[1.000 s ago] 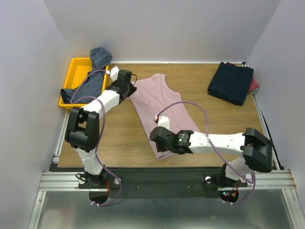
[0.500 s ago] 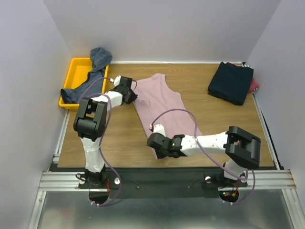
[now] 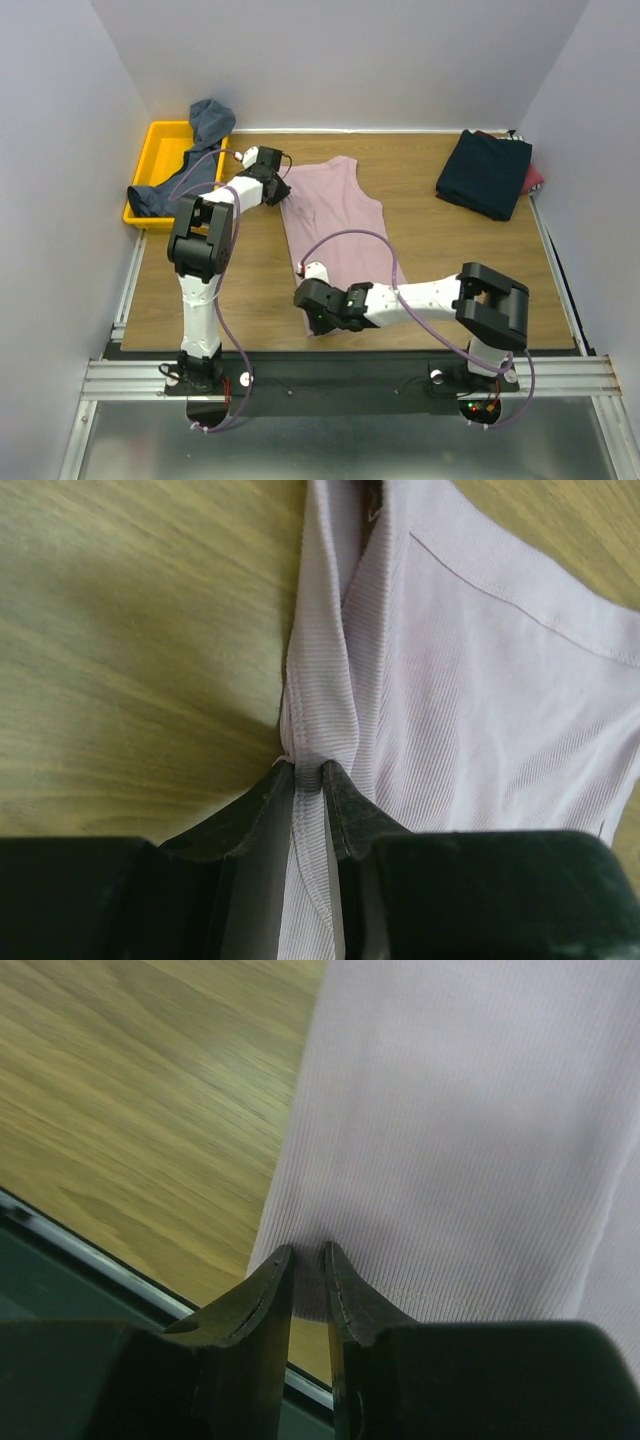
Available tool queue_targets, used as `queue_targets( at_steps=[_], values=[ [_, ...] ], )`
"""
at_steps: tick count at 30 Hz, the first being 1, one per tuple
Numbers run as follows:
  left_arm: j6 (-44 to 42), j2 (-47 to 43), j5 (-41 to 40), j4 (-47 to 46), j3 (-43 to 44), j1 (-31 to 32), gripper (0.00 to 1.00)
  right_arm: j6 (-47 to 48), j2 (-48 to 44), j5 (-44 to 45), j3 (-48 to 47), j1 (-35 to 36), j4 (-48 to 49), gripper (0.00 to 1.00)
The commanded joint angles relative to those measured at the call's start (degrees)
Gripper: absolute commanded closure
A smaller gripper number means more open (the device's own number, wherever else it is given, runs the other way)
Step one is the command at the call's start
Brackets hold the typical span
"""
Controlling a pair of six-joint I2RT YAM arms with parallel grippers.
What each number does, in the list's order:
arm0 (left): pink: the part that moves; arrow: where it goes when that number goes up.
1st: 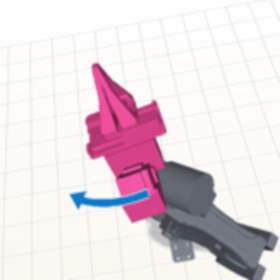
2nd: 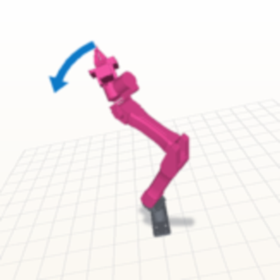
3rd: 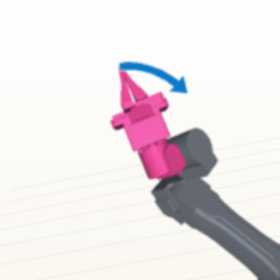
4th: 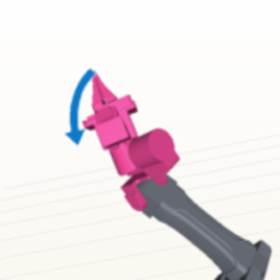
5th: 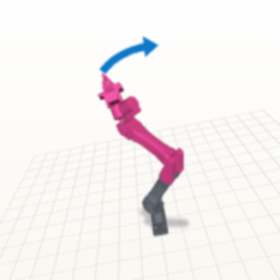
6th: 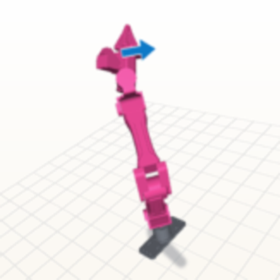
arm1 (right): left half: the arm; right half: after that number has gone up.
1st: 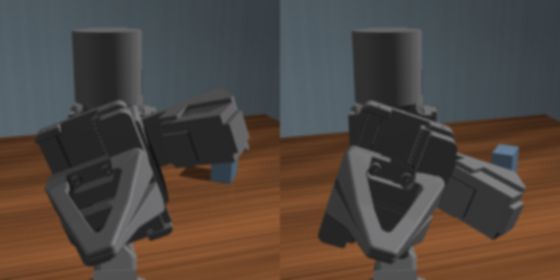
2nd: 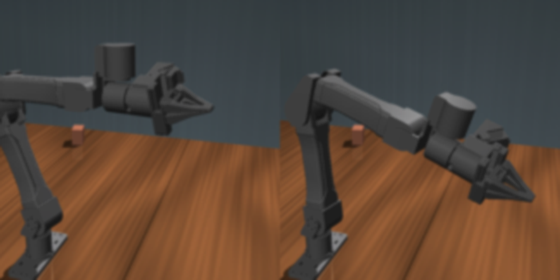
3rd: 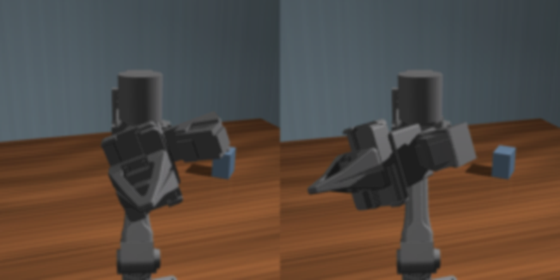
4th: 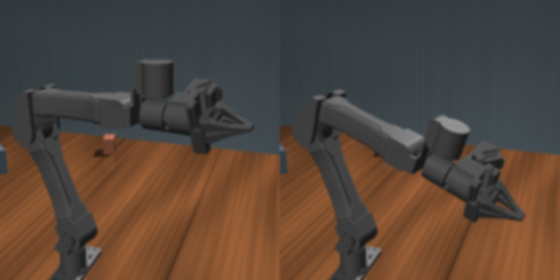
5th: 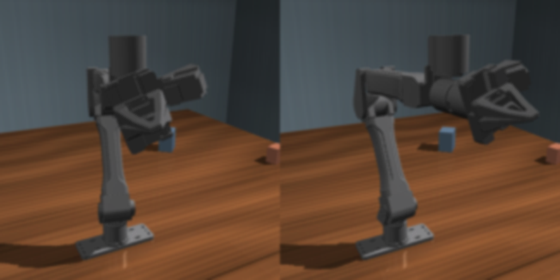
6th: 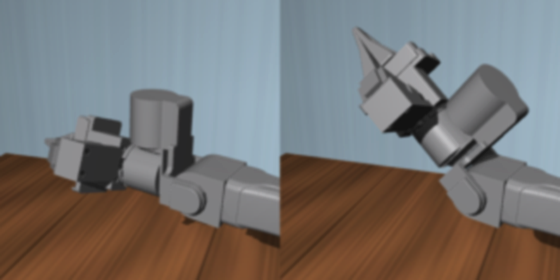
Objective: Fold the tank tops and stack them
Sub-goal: Fold the tank top
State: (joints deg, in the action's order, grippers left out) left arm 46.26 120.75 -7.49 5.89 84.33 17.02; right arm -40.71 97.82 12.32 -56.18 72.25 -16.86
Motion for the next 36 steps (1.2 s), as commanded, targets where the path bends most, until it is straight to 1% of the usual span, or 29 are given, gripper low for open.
queue_targets(
  at_steps=[1,6,8,10,11,13,15,17,21,23,24,25,27,28,29,30,32,33,34,35,36],
  values=[
    [-2.3,1.9,-3.6,3.3,4.7,-2.2,0.7,-0.2,4.1,-5.2,-6.6,1.2,2.8,0.74],
    [-6.0,5.5,-2.6,5.7,12.9,-3.1,0.7,-2.3,11.1,-5.5,-13.1,1.1,3.3,0.73],
    [-7.1,6.1,-1.7,5.6,14.7,-3.1,0.7,-2.8,12.2,-5.7,-15.3,1.1,4.0,0.73],
    [-8.5,6.3,0.3,5.2,16.5,-3.1,0.69,-3.4,12.6,-4.8,-16.2,1.2,4.6,0.7],
    [-8.7,6.2,0.7,4.5,16.7,-3.1,0.66,-3.5,12.3,-4.1,-16.5,1.1,4.8,0.68],
    [-9.6,4.8,1.9,3.6,16.7,-3.2,0.61,-3.5,10.0,-1.4,-16.5,1.0,5.3,0.61],
    [-10.0,2.9,3.1,2.4,16.5,-3.2,0.59,-3.0,6.6,0.3,-15.6,0.5,6.0,0.55],
    [-10.3,0.8,3.4,2.2,16.5,-3.1,0.55,-2.4,4.4,1.5,-14.9,-0.2,6.2,0.52],
    [-10.2,-3.0,3.3,2.3,16.4,-3.3,0.54,-1.9,-2.4,2.9,-13.2,-1.6,6.1,0.51],
    [-10.1,-4.5,3.0,2.5,16.3,-3.3,0.52,-1.9,-5.6,2.4,-10.8,-4.7,6.1,0.51],
    [-9.6,-6.3,2.8,2.5,15.8,-3.3,0.52,-1.6,-8.6,1.7,-9.7,-6.4,6.1,0.51],
    [-9.2,-7.3,2.8,2.6,15.2,-3.3,0.52,-1.4,-10.3,1.0,-8.7,-10.5,6.1,0.52],
    [-8.4,-10.6,3.3,1.8,12.5,-3.2,0.52,-0.8,-12.7,-1.9,-6.3,-16.1,6.1,0.52],
    [-7.6,-11.9,3.2,1.8,11.2,-3.0,0.52,0.9,-14.3,-4.9,-6.0,-21.5,6.1,0.52],
    [-7.4,-13.1,3.0,1.7,10.0,-2.5,0.52,1.8,-14.8,-5.7,-5.9,-24.1,6.1,0.52],
    [-7.1,-15.8,2.3,1.3,7.2,-1.5,0.52,3.2,-15.2,-7.7,-5.8,-29.4,6.1,0.52],
    [-6.8,-18.4,1.8,1.0,4.2,0.2,0.52,4.1,-14.3,-12.0,-6.1,-35.7,6.1,0.52],
    [-6.6,-21.1,1.4,0.6,1.0,1.3,0.52,5.2,-13.5,-15.4,-7.0,-38.6,6.3,0.52],
    [-6.7,-22.2,0.8,0.4,-0.6,2.4,0.53,6.0,-11.1,-18.3,-7.6,-43.8,6.4,0.52],
    [-6.5,-23.5,0.1,0.4,-2.1,5.6,0.53,6.8,-9.7,-19.4,-8.4,-46.1,6.3,0.52],
    [-6.4,-25.9,-1.0,0.3,-5.3,7.3,0.53,8.0,-8.1,-22.8,-10.2,-48.3,6.4,0.54]
  ],
)
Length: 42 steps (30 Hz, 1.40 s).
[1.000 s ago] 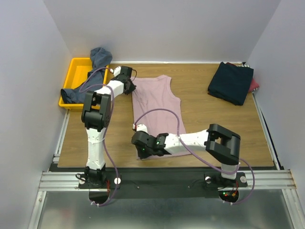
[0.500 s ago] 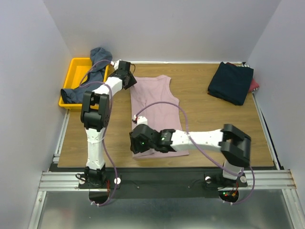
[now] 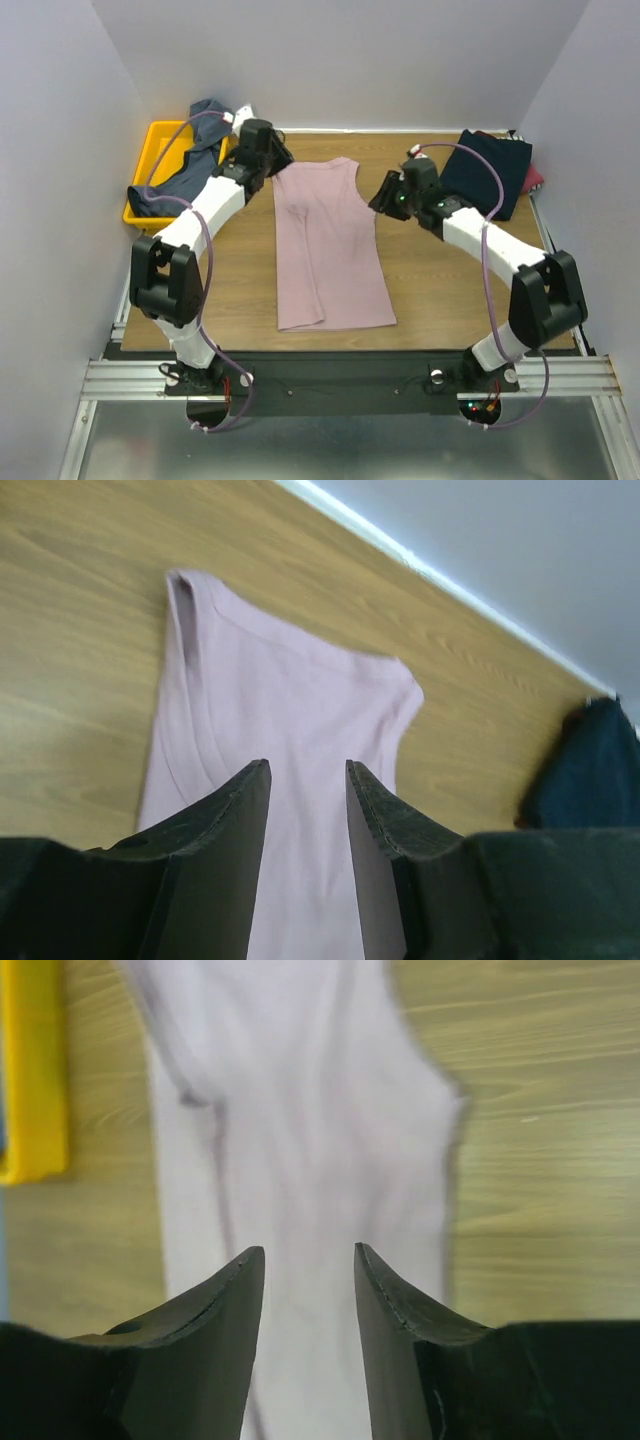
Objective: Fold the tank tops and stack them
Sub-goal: Fold the tank top
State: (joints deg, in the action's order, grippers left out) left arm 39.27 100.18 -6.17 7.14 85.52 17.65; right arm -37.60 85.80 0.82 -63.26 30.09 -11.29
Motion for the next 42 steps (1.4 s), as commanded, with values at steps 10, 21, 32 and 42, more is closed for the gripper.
queue_targets(
  at_steps=[10,21,32,42],
  values=[
    [4.9,-12.7,-4.2,-4.8,-24.0,29.4,0.6,6.9,23.3,-18.8,-11.3,-16.8,4.0,0.6],
    [6.1,-8.3,-2.5,-5.4,-26.7,42.7,0.6,5.6,26.1,-18.0,-8.6,-17.2,6.9,0.6],
    [5.4,-1.7,-3.3,-3.6,-22.7,50.6,0.57,5.1,26.2,-19.7,-7.5,-17.2,8.6,0.57],
    [3.9,2.3,-6.0,1.0,-17.3,54.2,0.56,5.2,27.7,-21.6,-7.0,-17.1,9.5,0.58]
  ],
)
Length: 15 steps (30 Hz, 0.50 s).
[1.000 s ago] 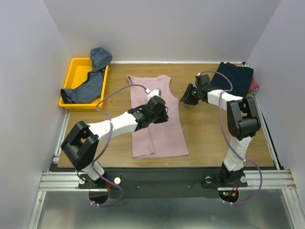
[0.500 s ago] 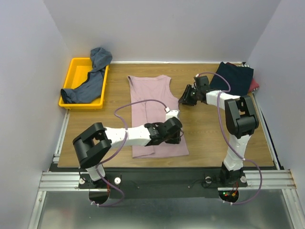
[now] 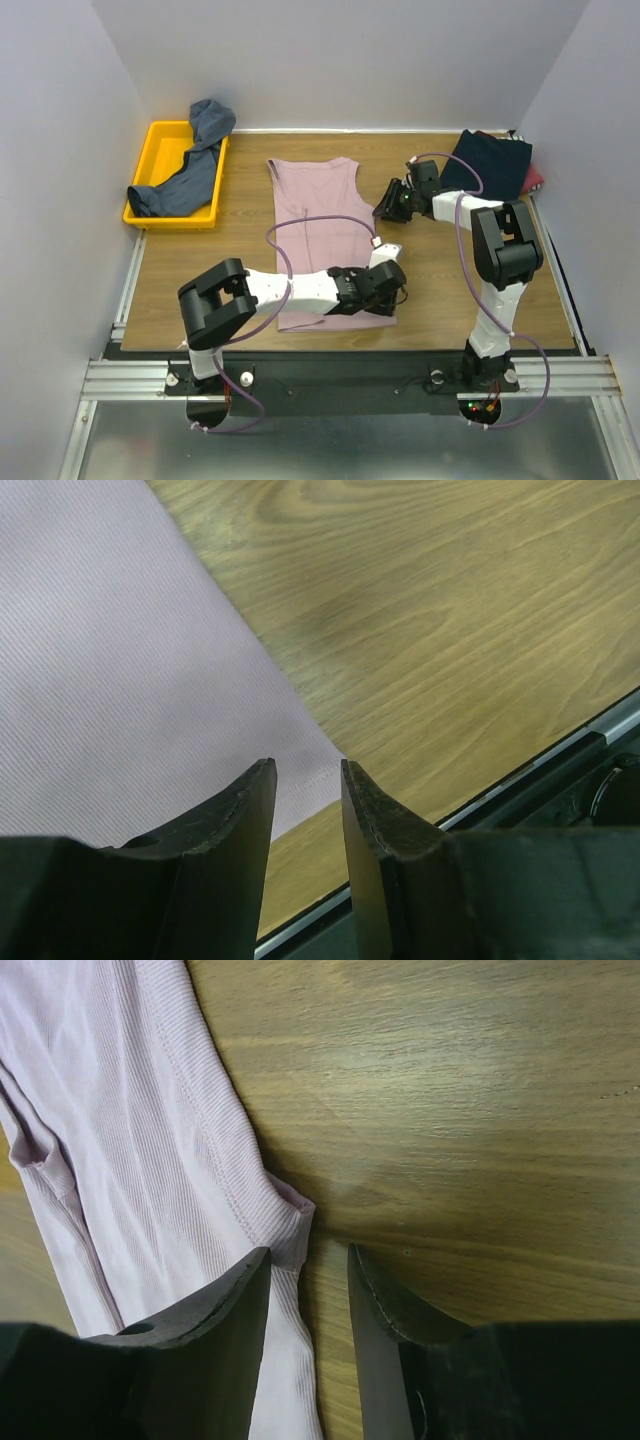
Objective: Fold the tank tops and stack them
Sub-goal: Fold the tank top
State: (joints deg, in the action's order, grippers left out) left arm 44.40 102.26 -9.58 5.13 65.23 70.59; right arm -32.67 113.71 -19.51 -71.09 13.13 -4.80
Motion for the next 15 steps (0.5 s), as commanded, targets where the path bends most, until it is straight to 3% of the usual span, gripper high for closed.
queue_targets(
  at_steps=[1,15],
  values=[
    [-1.4,0.9,-3.2,3.6,4.0,1.7,0.56,0.2,-0.2,-1.2,0.9,-0.1,3.0,0.58],
    [-2.3,8.0,-8.0,11.2,12.5,5.7,0.56,0.6,1.0,-2.5,0.5,-0.1,3.4,0.6]
  ],
)
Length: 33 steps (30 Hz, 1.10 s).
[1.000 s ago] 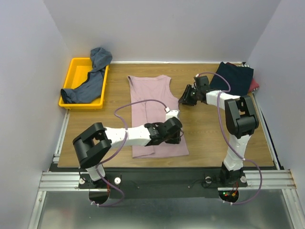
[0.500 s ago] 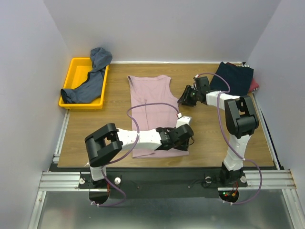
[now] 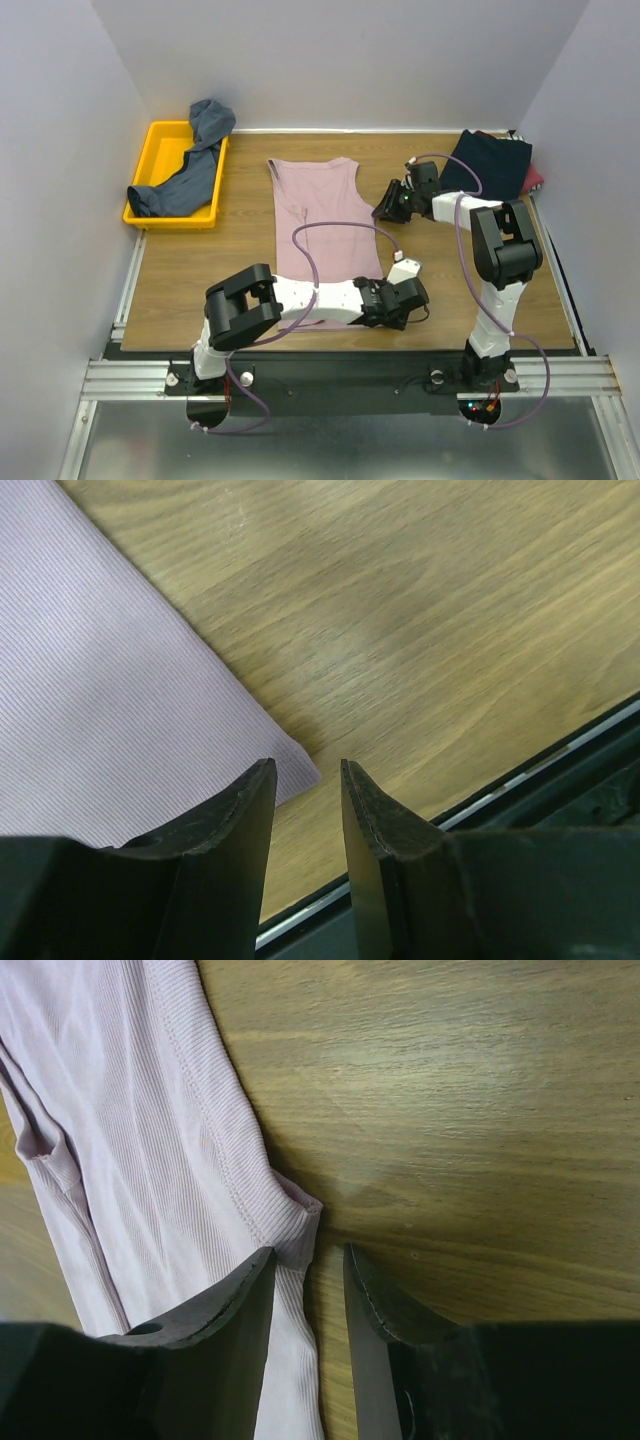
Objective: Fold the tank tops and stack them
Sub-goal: Fold the tank top
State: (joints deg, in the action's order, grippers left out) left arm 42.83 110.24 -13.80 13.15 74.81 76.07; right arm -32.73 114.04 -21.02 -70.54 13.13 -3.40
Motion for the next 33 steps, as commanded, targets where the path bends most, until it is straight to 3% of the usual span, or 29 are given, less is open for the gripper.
queue_targets(
  at_steps=[1,15,23,33],
  values=[
    [-0.8,0.2,-3.9,3.5,3.1,0.3,0.56,0.7,0.6,-1.0,-0.1,-0.1,1.9,0.6],
    [-1.3,3.6,-5.0,4.9,6.0,1.9,0.56,1.0,1.1,-1.2,-0.4,0.4,2.0,0.6],
    [-1.2,4.5,-6.1,5.6,7.0,2.6,0.62,1.0,1.2,-1.0,-0.8,0.8,1.9,0.6],
    [-0.7,3.5,-6.7,4.4,5.5,2.6,0.87,0.7,1.3,-0.3,-1.9,0.8,1.7,0.65]
  ],
)
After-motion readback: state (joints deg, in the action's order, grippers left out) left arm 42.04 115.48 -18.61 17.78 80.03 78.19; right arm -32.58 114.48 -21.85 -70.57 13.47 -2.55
